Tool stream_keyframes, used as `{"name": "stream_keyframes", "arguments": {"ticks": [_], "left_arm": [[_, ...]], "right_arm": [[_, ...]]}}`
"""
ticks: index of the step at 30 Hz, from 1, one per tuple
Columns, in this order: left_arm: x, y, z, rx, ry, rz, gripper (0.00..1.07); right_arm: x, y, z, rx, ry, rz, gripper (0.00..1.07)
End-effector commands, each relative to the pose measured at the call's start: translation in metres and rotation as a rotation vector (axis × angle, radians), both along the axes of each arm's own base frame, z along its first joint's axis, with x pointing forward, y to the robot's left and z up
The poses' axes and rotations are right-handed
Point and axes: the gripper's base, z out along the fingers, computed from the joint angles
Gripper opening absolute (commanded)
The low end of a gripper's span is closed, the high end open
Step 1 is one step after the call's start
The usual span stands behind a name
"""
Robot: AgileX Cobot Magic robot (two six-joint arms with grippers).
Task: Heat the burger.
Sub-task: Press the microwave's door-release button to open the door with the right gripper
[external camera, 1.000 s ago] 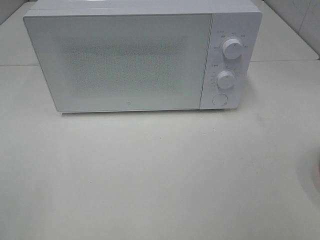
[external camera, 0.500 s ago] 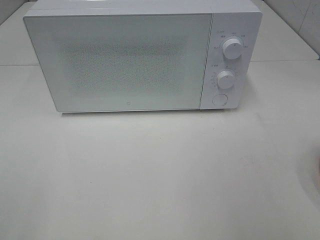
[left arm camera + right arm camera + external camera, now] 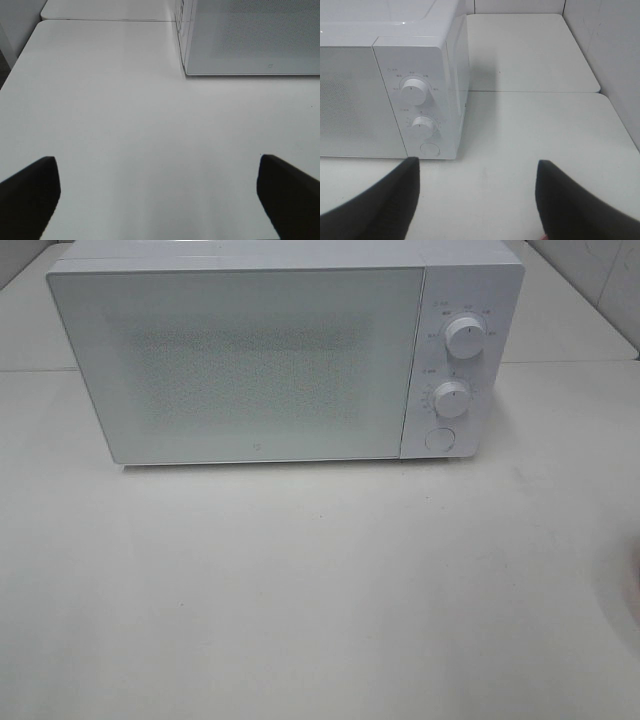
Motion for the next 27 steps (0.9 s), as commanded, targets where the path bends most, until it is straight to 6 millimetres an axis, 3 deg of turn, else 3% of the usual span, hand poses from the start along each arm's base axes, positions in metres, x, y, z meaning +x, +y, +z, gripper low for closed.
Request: {"name": "stream_keyframes", "arguments": {"ticks": [1,27], "left_arm": [[-0.003,0.0,0.001,0.001,-0.033,0.0,1.0],[-0.003,0.0,0.001,0.001,-0.033,0.0,1.0]], "right_arm": [[0.004,0.0,0.002,-0.006,-0.018,0.0,0.64],[0.093,0.012,-0.023,0.006,-0.088,0.041,0.64]]}}
